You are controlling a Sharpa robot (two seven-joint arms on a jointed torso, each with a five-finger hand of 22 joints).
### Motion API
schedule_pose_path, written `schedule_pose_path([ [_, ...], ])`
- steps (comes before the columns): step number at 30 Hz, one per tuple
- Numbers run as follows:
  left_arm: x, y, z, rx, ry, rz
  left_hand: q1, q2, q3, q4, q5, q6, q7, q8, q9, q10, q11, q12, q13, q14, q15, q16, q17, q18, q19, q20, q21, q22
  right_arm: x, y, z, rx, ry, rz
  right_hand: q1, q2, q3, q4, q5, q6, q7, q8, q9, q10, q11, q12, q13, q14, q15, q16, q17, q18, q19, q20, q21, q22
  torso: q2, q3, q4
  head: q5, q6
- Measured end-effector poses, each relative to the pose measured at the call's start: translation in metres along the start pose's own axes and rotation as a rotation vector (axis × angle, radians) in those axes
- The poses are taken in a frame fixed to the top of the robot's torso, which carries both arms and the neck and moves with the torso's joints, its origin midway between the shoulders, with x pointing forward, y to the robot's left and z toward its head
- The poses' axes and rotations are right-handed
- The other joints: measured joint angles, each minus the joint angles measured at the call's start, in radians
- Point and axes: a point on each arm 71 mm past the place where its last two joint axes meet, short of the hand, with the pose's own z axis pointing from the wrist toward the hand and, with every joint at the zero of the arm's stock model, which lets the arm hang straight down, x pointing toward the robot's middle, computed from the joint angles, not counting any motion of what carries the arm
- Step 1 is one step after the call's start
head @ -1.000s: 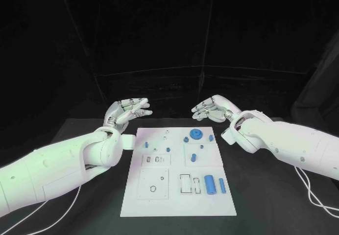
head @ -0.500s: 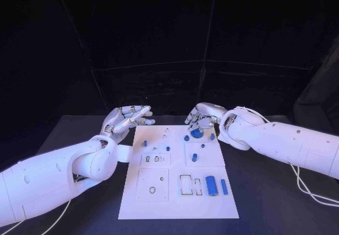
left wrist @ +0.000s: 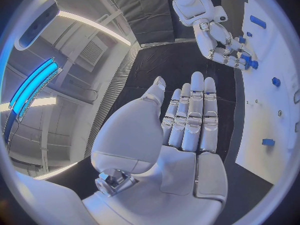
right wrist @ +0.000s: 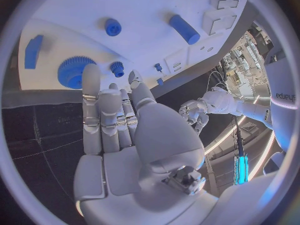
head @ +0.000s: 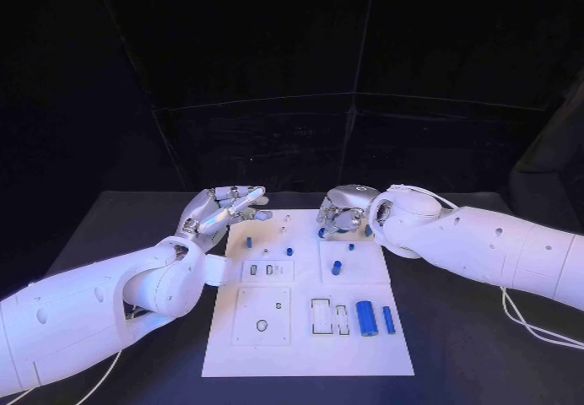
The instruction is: Assemble the parts on the task board
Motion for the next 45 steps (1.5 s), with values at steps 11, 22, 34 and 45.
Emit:
schedule_pose_path([
  [11, -0.001, 0.001, 0.0, -0.011, -0.002, 0.003, -0.001, -0.001, -0.003, -0.003, 0.0, 0.0, 0.0, -0.004, 0.0, 0.0, 0.0, -0.007, 0.0, 0.007, 0.0, 0.0, 0.005, 0.0, 0.007, 0.0, 0.0, -0.001, 0.002, 0.002, 0.004, 0.019, 0.02, -0.035, -0.002, 0.011, -0.002, 0.0, 0.004, 0.002, 0.003, 0.0, 0.001, -0.007, 0.007, 0.0, 0.0, 0.002, 0.002, 0.11, 0.118, -0.002, 0.0, 0.007, 0.116, 0.132, 0.009, 0.0024, 0.0011, -0.001, 0.0],
  [22, -0.002, 0.002, 0.0, -0.022, 0.001, 0.002, -0.008, -0.001, -0.003, -0.003, 0.0, -0.004, 0.004, -0.005, 0.0, 0.0, 0.0, -0.012, 0.0, 0.007, 0.0, 0.0, 0.008, 0.0, 0.007, 0.0, 0.0, -0.001, 0.002, 0.003, 0.007, 0.027, 0.021, -0.039, 0.007, 0.052, 0.018, -0.005, 0.016, 0.007, 0.014, 0.0, 0.001, -0.007, 0.007, 0.0, 0.0, 0.004, 0.004, 0.188, 0.207, -0.016, 0.013, 0.005, 0.206, 0.239, 0.014, 0.0035, 0.0011, -0.002, 0.001],
  [34, -0.002, 0.002, 0.0, -0.033, 0.007, -0.001, -0.008, -0.001, -0.007, -0.007, 0.0, -0.009, 0.009, -0.013, -0.001, -0.004, 0.004, -0.02, 0.0, 0.007, 0.0, 0.0, 0.014, 0.0, 0.007, 0.0, 0.0, -0.004, 0.005, 0.004, 0.01, 0.036, 0.054, -0.041, 0.014, 0.066, 0.037, -0.003, 0.011, 0.024, 0.006, 0.0, 0.001, 0.0, 0.0, 0.0, 0.0, 0.004, 0.004, 0.205, 0.216, -0.016, 0.013, 0.005, 0.229, 0.26, 0.019, 0.0044, 0.0034, -0.003, -0.015],
  [45, -0.003, 0.002, -0.001, -0.035, 0.005, 0.001, -0.015, 0.006, -0.008, -0.007, 0.0, -0.009, 0.009, -0.013, -0.001, -0.004, 0.004, -0.02, 0.0, 0.007, 0.0, 0.0, 0.018, 0.0, 0.007, 0.0, 0.0, -0.006, 0.002, 0.005, 0.013, 0.038, 0.068, -0.044, 0.014, 0.066, 0.042, -0.004, 0.005, 0.031, 0.005, 0.0, 0.001, 0.008, 0.0, 0.0, 0.0, 0.003, 0.004, 0.213, 0.222, -0.016, 0.012, 0.005, 0.237, 0.268, 0.024, 0.0047, 0.0046, -0.001, -0.026],
])
